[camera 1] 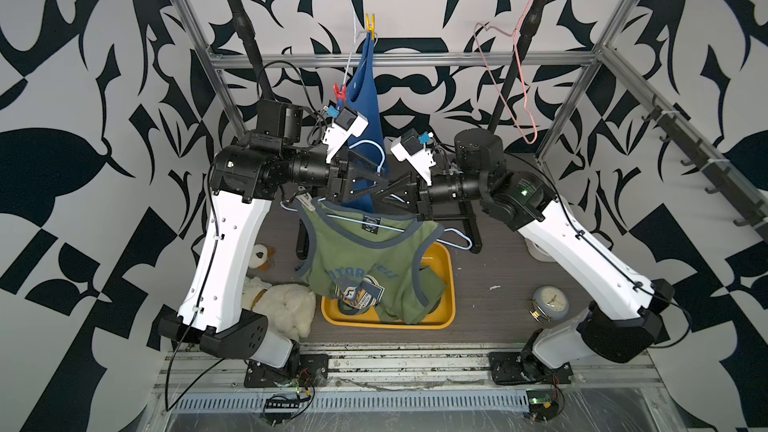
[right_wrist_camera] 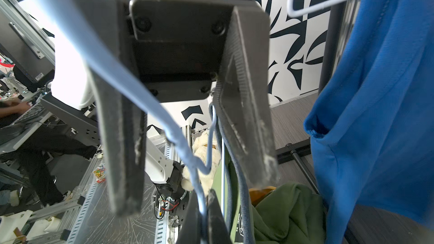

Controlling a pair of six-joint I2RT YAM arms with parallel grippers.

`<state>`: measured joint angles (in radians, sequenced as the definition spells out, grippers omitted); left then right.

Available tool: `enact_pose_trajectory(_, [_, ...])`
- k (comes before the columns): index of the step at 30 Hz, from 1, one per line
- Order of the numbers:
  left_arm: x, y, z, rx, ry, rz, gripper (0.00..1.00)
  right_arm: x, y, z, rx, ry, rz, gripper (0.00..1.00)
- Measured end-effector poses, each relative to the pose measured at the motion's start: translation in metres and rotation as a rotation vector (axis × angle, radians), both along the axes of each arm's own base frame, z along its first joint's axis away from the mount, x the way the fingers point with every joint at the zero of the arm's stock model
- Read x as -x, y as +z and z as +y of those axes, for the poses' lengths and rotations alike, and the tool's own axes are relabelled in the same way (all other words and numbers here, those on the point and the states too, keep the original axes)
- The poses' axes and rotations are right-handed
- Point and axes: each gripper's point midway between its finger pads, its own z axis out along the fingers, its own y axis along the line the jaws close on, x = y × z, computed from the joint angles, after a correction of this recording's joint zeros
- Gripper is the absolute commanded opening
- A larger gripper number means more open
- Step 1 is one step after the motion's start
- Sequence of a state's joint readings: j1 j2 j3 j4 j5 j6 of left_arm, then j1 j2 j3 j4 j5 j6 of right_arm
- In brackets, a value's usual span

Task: Remove the clothespins securing tank tops to the hanger
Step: Adjust the hanger, then remove the clothespin from the hanger.

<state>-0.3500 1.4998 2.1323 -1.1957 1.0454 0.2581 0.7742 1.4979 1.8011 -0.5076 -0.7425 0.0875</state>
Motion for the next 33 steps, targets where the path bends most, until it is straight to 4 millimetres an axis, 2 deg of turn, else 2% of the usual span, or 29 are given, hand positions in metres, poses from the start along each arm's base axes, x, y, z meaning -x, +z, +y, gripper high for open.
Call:
enact_pose_trajectory(3, [0.004,0.002,0.005,-0.026,0.024,-0.056,0.71,0.001,-0.001,-0.001,0.007,0.004,-0.014,0.00])
enact_pose_trajectory(8, [0.013,0.005,0.015,-0.066,0.058,-0.137,0.72,0.004,0.000,-0.008,0.022,-0.007,-0.047,0.00])
enact_pose_trajectory(16, [0.013,0.009,0.028,-0.136,0.141,-0.246,0.75,0.014,0.012,-0.036,0.028,-0.035,-0.105,0.00])
enact_pose_trajectory(21, [0.012,0.004,0.036,-0.190,0.182,-0.281,0.71,0.000,0.014,-0.055,0.031,-0.075,-0.095,0.00])
enact_pose_trajectory(25, [0.014,-0.003,0.042,-0.236,0.184,-0.317,0.73,-0.008,0.011,-0.068,0.050,-0.093,-0.072,0.00])
enact_pose_trajectory(33, [0.014,-0.010,0.052,-0.316,0.193,-0.399,0.79,0.002,0.027,-0.084,0.059,-0.075,-0.117,0.00])
